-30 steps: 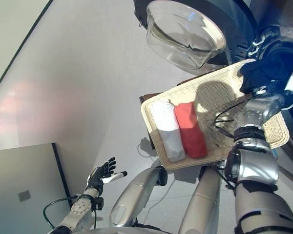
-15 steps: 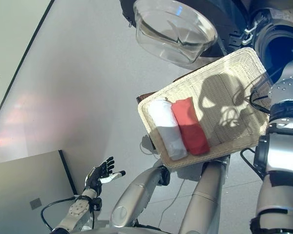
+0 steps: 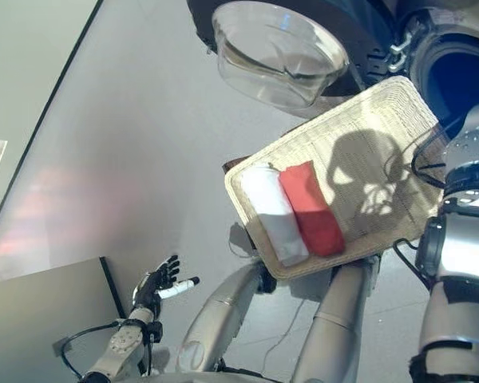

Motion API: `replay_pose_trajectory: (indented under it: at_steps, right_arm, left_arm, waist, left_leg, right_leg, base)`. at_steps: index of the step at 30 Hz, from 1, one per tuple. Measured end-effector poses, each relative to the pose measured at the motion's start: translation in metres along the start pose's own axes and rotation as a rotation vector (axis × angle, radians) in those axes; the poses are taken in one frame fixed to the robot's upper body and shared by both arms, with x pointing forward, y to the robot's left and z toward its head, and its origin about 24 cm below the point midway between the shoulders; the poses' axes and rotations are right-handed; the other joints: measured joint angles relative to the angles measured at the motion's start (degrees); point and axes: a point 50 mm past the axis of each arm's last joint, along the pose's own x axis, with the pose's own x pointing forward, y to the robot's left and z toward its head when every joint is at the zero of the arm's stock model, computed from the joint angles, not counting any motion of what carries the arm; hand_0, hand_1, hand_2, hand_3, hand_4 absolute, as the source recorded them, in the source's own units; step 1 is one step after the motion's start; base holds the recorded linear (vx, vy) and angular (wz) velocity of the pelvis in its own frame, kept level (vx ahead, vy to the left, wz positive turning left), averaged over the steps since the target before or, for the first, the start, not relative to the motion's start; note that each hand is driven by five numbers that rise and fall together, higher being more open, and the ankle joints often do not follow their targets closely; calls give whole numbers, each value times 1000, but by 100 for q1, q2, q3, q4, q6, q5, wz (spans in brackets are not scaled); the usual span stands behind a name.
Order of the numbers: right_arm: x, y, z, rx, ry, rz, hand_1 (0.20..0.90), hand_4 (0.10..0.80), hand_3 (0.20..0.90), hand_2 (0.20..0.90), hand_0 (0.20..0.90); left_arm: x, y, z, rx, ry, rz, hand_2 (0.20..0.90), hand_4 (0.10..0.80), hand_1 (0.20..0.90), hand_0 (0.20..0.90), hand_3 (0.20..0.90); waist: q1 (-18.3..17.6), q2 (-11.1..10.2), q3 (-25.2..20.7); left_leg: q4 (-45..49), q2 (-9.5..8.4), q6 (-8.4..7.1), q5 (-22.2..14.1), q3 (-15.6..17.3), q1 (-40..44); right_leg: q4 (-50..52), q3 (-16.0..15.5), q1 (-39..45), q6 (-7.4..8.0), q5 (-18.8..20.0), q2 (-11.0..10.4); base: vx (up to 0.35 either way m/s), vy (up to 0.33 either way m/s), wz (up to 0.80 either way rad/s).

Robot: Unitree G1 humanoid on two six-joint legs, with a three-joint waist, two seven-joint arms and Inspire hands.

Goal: Pick up the clothes and place them into the washing machine

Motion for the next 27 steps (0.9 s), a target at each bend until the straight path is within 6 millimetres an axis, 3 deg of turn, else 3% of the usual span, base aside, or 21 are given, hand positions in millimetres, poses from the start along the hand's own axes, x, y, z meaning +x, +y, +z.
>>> replay_pose_trajectory:
  at_steps: [9, 12, 15, 17, 19, 23, 27]
  right_arm:
    - [4, -3, 7, 1, -23, -51, 200, 300, 200, 200, 200]
    - [8, 3, 19, 15, -50, -79, 200, 300, 200, 200, 200]
    - [16, 11, 46, -52, -138, -105, 200, 300, 200, 200, 200]
    - [23, 29, 90, -71, -257, -92, 200, 300, 200, 200, 200]
    - [23, 38, 105, -98, -327, -50, 200, 300, 200, 200, 200]
    - [17, 55, 106, -168, -352, 20, 200, 300, 200, 200, 200]
    - [15, 60, 109, -185, -371, 39, 200, 300, 200, 200, 200]
  left_arm:
    - [-2, -5, -1, 26, -10, 23, 900, 800, 900, 900, 900]
    - [-6, -4, -6, 28, 3, 32, 900, 800, 900, 900, 900]
    - [-9, -4, -9, 39, 8, 34, 900, 800, 900, 900, 900]
    - [-11, -6, -6, 45, -16, 34, 900, 800, 900, 900, 900]
    - [-11, -6, -2, 35, -39, 48, 900, 800, 900, 900, 900]
    - [-9, -12, 15, 2, -131, 38, 900, 800, 900, 900, 900]
    - [-8, -14, 19, 2, -152, 29, 900, 800, 900, 900, 900]
  waist:
    - [-151, -91, 72]
    - [-131, -63, 49]
    - [-58, 61, -51]
    - [140, 227, -188]
    - [155, 311, -259]
    - [159, 365, -306]
    - [141, 388, -326]
  left_leg:
    - [367, 121, -128, -67, 73, -636]
    - [214, 101, -218, -10, 96, -631]
    - [13, 37, -377, 133, 103, -622]
    - [-262, -42, -314, 338, 119, -616]
    - [-382, -84, -293, 381, 120, -606]
    - [-617, -110, -218, 481, 160, -553]
    - [-824, -166, -232, 551, 166, -524]
  right_leg:
    - [539, 165, -756, 28, -105, 93]
    - [530, 179, -828, 1, -90, 47]
    - [511, 148, -879, -53, -111, -51]
    - [492, 146, -980, -58, -115, -143]
    - [490, 146, -1018, -101, -96, -179]
    - [370, 148, -1035, -93, -65, -206]
    - [193, 197, -1048, 2, -10, -188]
  base:
    - [8, 1, 3]
    - [48, 4, 10]
    - [46, -11, 23]
    - [43, -3, 22]
    - [33, 3, 20]
    - [24, -5, 2]
    - [31, 3, -1]
